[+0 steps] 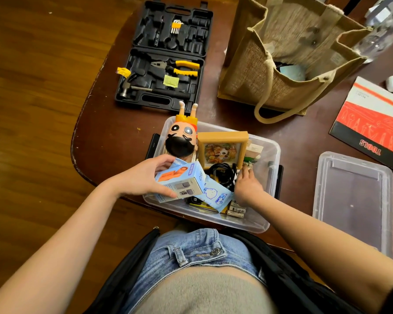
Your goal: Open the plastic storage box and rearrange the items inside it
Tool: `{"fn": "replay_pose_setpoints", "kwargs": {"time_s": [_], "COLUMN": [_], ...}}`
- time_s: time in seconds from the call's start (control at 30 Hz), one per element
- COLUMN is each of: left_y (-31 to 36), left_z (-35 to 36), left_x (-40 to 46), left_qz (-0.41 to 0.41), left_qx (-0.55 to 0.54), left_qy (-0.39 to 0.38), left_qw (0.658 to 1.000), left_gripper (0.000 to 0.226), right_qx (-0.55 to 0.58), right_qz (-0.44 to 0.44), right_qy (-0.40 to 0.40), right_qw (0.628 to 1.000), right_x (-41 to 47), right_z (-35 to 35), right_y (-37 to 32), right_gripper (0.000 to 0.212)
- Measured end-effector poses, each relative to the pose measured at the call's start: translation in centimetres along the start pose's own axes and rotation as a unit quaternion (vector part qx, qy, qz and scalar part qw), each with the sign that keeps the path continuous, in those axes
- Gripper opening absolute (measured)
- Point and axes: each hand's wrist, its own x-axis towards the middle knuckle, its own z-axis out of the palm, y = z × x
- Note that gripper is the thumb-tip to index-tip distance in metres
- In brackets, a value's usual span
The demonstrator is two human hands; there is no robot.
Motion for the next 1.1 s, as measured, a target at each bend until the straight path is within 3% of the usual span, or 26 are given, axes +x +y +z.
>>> {"fn": "replay_pose_setpoints", "kwargs": {"time_s": [0.1,0.23,0.3,0.47,0.77,0.97,1.1], "left_y": [-0.1,-0.1,0.0,-0.1,-0.3,-0.3,-0.2], "left_z": [0.0,0.1,0.1,0.0,0.0,0.0,0.0], "left_x": [0.0,0.0,0.1,0.2,0.2,0.2,0.2], "left_qz": [0.005,0.003,0.002,-0.002,-0.005,-0.007,-0.007], "left_qx": [0.001,0.001,0.005,0.015,0.006,0.011,0.021], "left_qy": [0.002,0.005,0.004,-0.001,0.004,0.003,-0.003], "left_qw": [1.000,1.000,1.000,1.000,1.000,1.000,1.000], "left_gripper": [0.076,0.077,0.078,0.078,0.076,0.085,0.086], "right_qx": [-0.005,-0.015,-0.064,-0.205,-0.246,-0.300,-0.281], "right_qz": [0.015,-0.010,-0.045,-0.063,-0.050,-0.142,-0.149], "right_qy": [-0.002,0.069,0.095,0.087,0.016,-0.071,-0.073], "right_qw": [1.000,0.997,0.992,0.973,0.968,0.941,0.945], "right_x": [0.1,-0.1,0.1,0.9,-1.6,-4.7,-4.1], "right_z": [0.2,0.2,0.1,-1.0,-1.7,-0.2,-0.2], "right_y": [-0.3,-0.2,0.4,1.2,0.1,-0.3,0.8], "right_gripper": [0.073,0.064,0.056,0.058,0.065,0.038,0.044]}}
